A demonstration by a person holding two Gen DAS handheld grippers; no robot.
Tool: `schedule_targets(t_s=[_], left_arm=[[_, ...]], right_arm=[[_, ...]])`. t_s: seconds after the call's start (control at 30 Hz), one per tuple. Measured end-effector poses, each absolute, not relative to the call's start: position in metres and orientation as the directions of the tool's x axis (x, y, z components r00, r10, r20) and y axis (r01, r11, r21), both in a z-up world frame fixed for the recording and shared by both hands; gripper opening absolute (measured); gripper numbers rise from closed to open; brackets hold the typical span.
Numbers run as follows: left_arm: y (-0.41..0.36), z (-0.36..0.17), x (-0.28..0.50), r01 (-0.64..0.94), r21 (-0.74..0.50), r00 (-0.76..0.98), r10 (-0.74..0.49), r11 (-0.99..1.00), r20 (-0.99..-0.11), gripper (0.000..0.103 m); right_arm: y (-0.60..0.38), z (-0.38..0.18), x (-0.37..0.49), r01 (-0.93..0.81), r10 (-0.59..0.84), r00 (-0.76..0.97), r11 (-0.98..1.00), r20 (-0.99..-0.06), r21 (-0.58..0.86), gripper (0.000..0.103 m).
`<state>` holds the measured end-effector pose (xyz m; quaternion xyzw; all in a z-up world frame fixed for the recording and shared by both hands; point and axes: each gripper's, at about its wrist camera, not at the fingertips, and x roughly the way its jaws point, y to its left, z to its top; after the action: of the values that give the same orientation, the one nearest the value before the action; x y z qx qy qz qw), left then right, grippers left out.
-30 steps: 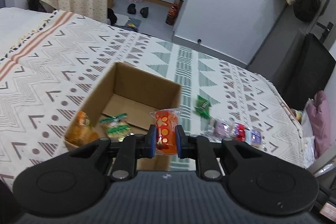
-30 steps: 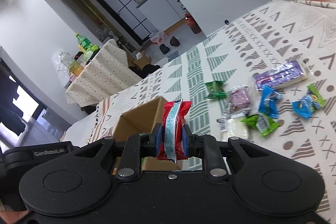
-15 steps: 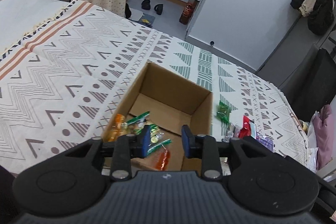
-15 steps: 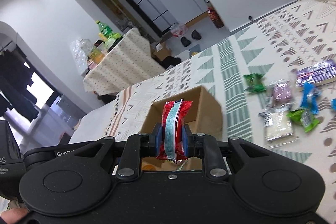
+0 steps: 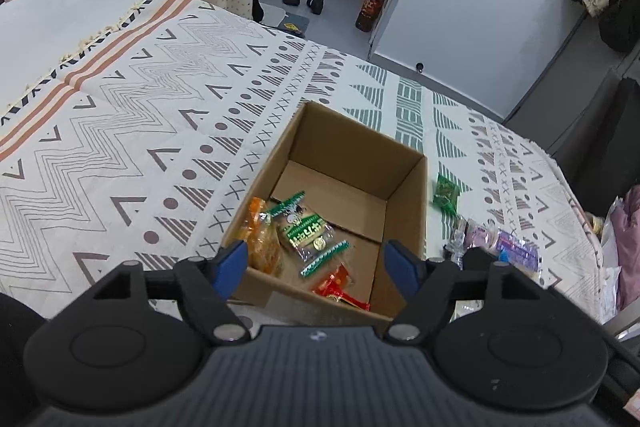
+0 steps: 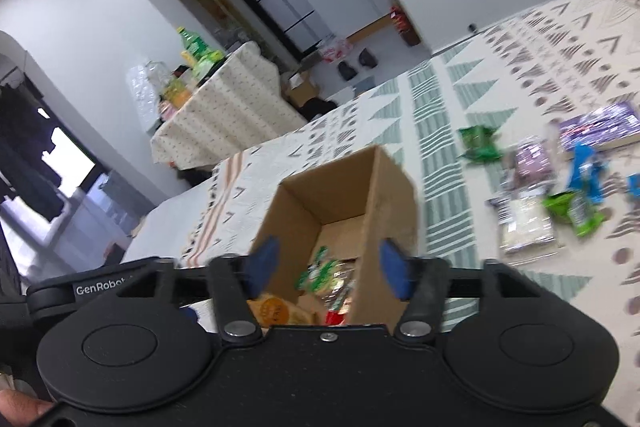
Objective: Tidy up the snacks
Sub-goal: 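Open both grippers over the box to drop the candies, then grasp the white bread packet with the left gripper while the right grasps a blue candy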
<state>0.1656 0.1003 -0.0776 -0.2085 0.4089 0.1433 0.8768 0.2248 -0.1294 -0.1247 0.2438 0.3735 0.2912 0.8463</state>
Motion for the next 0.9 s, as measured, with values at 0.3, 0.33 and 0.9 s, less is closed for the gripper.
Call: schedule_targets(t_s=[0.3, 0.33, 0.9], left_arm=[[0.070, -0.075, 0.171, -0.371, -0.266, 0.655, 0.048, 0.890, -0.754, 0.103], [0.066, -0.075, 0.173, -0.363, -0.266, 0.658, 0.043, 0.893, -0.752, 0.103], [-0.005, -0.079, 0.199, -0.256, -0.233, 0.657, -0.008, 0.938, -0.753, 0.103]], right_arm=[[-0.166, -0.124, 0.222, -0.269, 0.620, 0.579, 0.759, -0.530, 0.593, 0.091], [-0.170, -0.124, 0.222, -0.260, 0.612, 0.582, 0.764, -0.536, 0.590, 0.092], [-0.240, -0.140, 0.231, -0.117, 0.538, 0.612, 0.787, -0.580, 0.606, 0.102]])
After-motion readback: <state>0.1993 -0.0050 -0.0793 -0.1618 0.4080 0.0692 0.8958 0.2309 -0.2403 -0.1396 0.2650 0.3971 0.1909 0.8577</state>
